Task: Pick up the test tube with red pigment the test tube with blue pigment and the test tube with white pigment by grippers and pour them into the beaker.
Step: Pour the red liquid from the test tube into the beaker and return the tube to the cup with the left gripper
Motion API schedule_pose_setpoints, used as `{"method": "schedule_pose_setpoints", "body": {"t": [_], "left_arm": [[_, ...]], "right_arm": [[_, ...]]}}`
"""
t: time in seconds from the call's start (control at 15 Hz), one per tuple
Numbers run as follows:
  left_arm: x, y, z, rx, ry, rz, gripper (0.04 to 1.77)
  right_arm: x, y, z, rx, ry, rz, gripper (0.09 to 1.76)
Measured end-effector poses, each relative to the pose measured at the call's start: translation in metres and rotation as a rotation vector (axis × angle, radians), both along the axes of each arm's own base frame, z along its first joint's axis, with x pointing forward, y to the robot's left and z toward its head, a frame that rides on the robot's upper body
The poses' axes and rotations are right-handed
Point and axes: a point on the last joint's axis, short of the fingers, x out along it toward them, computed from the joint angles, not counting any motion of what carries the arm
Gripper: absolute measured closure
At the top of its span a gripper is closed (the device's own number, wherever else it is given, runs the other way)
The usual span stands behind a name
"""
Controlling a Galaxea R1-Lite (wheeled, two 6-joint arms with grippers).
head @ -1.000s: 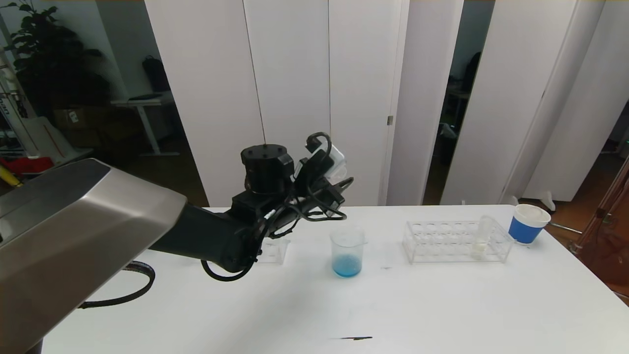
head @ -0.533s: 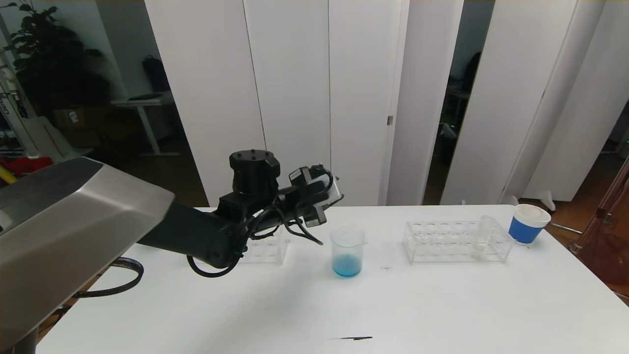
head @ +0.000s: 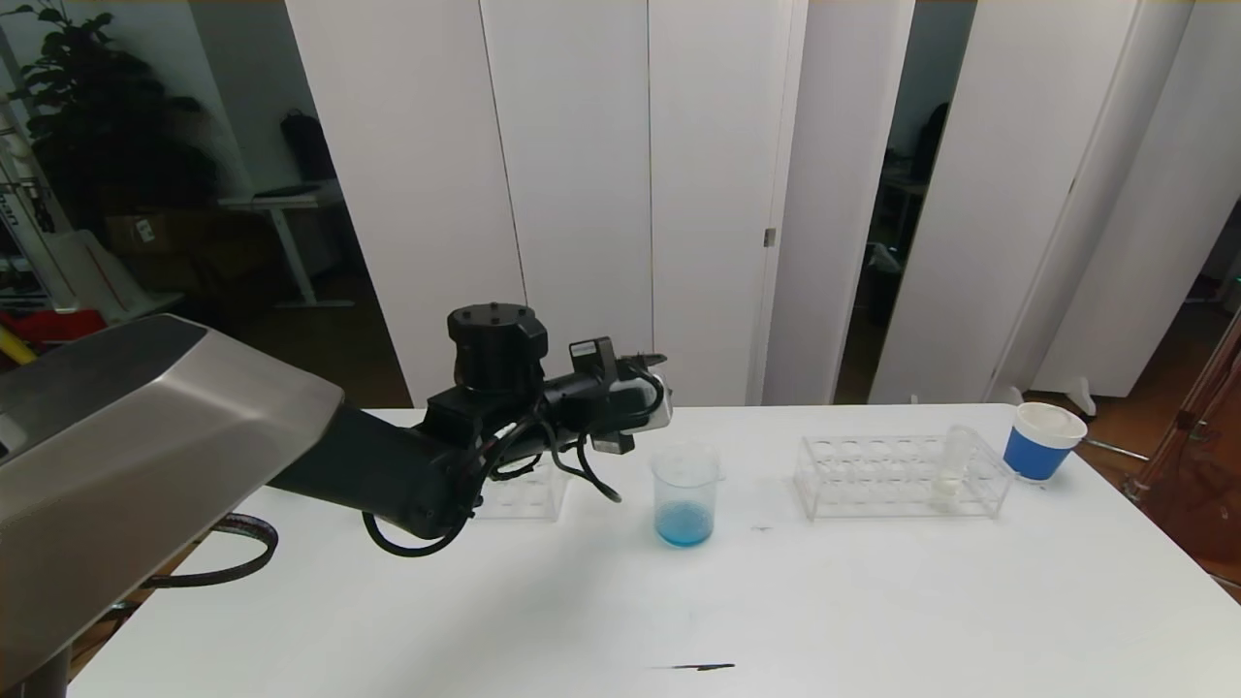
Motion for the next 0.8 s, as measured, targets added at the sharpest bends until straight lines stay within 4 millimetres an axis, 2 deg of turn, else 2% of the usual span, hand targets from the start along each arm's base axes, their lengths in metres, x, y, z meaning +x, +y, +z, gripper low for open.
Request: {"method": "schedule_pose_setpoints", "body": {"t": [0.6,0.8], "left_arm": [[0.001,-0.013,-0.013,0.087,-0.102,0.005,1.21],[0.006,-0.017,-0.013,0.09,-0.189,0.009,1.21]], "right_arm": [[0.0,0.0,0.0,0.0,0.0,0.0,0.1],[0.0,0.0,0.0,0.0,0.0,0.0,0.1]]}}
